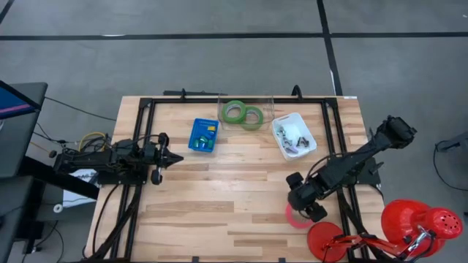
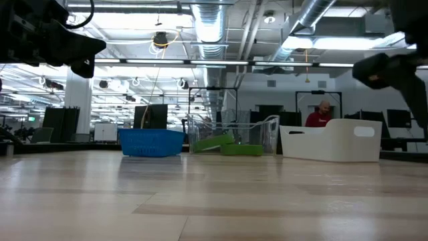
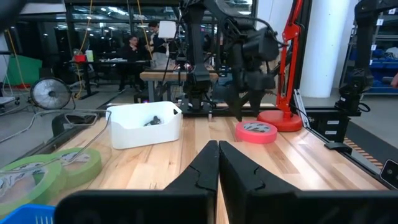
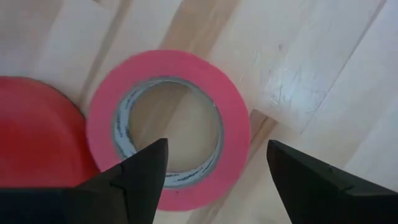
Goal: Pick and place Stapler, Stapler remover, tape
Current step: Put the pink tape into the transparent bin
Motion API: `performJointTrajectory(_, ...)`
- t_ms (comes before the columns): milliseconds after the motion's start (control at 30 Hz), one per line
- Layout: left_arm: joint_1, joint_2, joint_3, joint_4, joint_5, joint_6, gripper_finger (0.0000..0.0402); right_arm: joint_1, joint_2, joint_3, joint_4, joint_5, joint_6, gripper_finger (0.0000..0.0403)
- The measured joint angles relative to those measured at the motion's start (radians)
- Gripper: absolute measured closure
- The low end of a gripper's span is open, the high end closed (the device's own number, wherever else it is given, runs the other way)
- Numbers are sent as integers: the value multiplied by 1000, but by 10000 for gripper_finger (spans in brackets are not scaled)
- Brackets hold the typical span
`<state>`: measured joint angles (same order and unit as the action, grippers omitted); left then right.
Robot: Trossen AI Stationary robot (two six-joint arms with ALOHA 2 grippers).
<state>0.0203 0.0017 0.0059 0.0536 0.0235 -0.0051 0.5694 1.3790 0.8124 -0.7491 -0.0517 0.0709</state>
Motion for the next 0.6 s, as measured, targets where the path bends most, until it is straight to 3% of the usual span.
performJointTrajectory(600,0,0,0,0,0,0,398,-9,188,0,10,3,-45,138)
